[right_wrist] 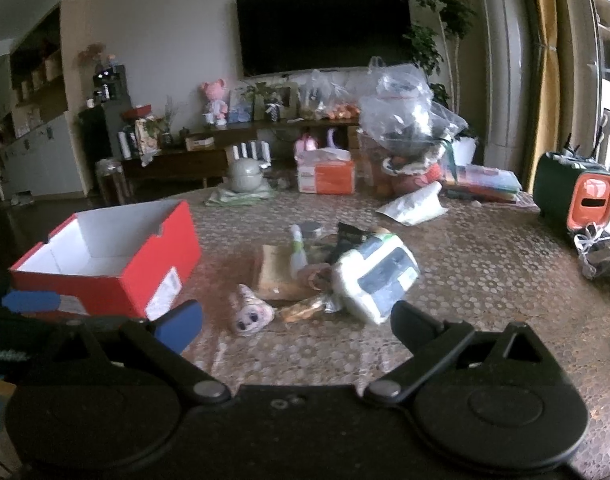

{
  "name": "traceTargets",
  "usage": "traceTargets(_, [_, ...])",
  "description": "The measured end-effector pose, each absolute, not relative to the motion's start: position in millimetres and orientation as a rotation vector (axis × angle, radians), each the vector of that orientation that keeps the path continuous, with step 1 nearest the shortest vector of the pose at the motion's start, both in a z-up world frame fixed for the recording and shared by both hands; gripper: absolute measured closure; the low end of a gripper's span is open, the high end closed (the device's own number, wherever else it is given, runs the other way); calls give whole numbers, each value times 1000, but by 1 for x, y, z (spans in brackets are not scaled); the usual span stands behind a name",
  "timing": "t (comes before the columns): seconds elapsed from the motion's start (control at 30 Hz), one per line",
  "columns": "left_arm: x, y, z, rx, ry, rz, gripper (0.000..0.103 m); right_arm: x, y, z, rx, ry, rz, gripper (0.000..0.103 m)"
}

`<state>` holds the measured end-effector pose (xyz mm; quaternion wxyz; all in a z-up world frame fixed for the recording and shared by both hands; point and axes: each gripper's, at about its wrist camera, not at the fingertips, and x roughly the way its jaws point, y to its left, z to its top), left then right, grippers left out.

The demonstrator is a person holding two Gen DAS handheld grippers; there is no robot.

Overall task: Organize objects
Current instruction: 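Move both tools toward the items on the table, then grasp the cartoon-face plush with the left gripper while the right gripper grasps the white-green bottle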

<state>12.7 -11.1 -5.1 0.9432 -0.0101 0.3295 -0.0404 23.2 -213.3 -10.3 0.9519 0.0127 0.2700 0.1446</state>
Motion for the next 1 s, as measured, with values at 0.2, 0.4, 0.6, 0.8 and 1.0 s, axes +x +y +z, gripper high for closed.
traceTargets(0.2, [34,-24,-13,68,636,-89,1,58,-228,-15,-48,538,208,2])
traceTargets(0.4, [62,-52,-33,168,645,-137,1,114,-242,-25,-33,609,145,2])
traceTargets(0.6, [92,-70,-65,247,679,-142,1,160,-242,-38,-52,651,93,2])
traceTargets(0.8, [118,-63,-80,220,723,-105,1,202,-235,-41,34,735,59,2])
traceTargets(1.0, [139,-60,-95,195,765,-115,1,232,-215,-57,12,795,13,15])
